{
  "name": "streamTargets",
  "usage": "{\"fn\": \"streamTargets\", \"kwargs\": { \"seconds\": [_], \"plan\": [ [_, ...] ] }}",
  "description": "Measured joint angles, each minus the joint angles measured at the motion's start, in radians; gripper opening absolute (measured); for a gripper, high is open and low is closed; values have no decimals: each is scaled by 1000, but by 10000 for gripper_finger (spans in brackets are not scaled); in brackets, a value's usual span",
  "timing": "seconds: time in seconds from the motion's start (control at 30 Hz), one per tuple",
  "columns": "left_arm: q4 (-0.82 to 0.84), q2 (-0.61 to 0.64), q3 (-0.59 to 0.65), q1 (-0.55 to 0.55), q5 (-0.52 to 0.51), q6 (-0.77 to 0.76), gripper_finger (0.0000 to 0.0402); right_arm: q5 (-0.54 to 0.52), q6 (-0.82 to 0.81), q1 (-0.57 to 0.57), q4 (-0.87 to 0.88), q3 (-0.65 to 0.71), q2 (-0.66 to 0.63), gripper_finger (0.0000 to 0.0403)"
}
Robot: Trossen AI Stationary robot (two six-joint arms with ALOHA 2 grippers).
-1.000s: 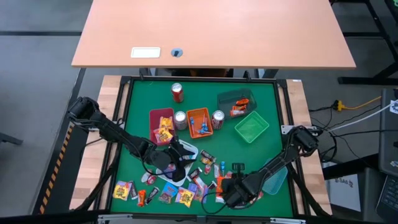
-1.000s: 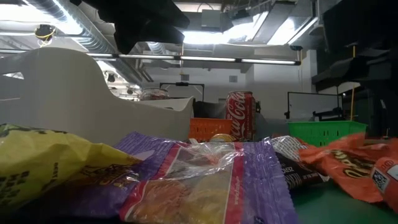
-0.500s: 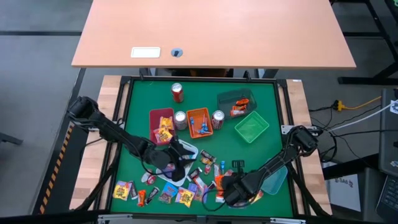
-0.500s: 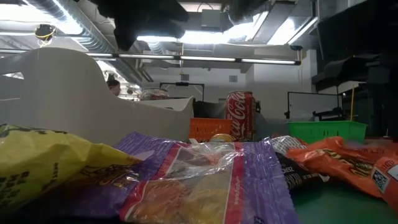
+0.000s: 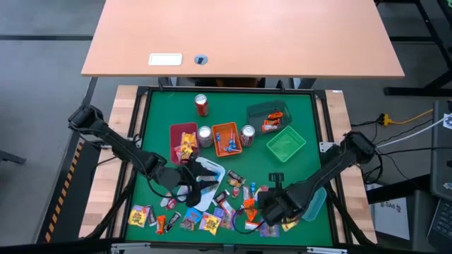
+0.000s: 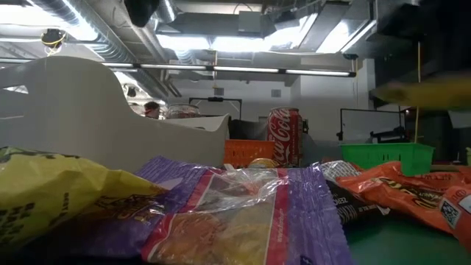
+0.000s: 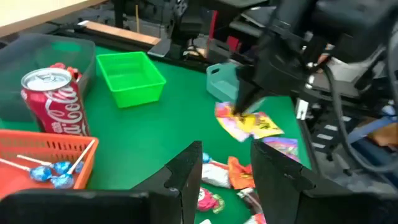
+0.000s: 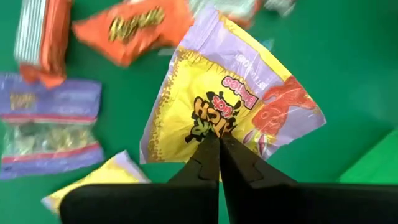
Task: Sort candy
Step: Put the yellow candy into the red bin
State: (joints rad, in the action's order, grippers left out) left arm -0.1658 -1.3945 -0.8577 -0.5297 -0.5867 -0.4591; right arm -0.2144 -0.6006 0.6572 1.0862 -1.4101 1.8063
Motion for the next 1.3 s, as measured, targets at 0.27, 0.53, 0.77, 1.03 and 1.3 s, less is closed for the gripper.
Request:
{"fn": "streamTargets", "kwargs": {
  "seconds": [0.27, 0.53, 0.77, 1.03, 1.3],
  "plan": [
    [23, 76, 0, -48, -8, 103, 125, -107, 137, -127, -129, -2, -82, 1],
    [22, 138, 0, -116, -104, 259, 125, -103, 440, -319, -494, -2, -66, 1],
    [25, 164, 0, -170, -158, 261, 125, -21, 561, -483, -836, -2, -37, 1],
    [24, 165, 0, -219, -158, 260, 125, 88, 584, -604, -1222, -3, 72, 1],
    [25, 165, 0, -248, -160, 260, 125, 95, 583, -648, -1480, -2, 216, 1]
  ]
}}
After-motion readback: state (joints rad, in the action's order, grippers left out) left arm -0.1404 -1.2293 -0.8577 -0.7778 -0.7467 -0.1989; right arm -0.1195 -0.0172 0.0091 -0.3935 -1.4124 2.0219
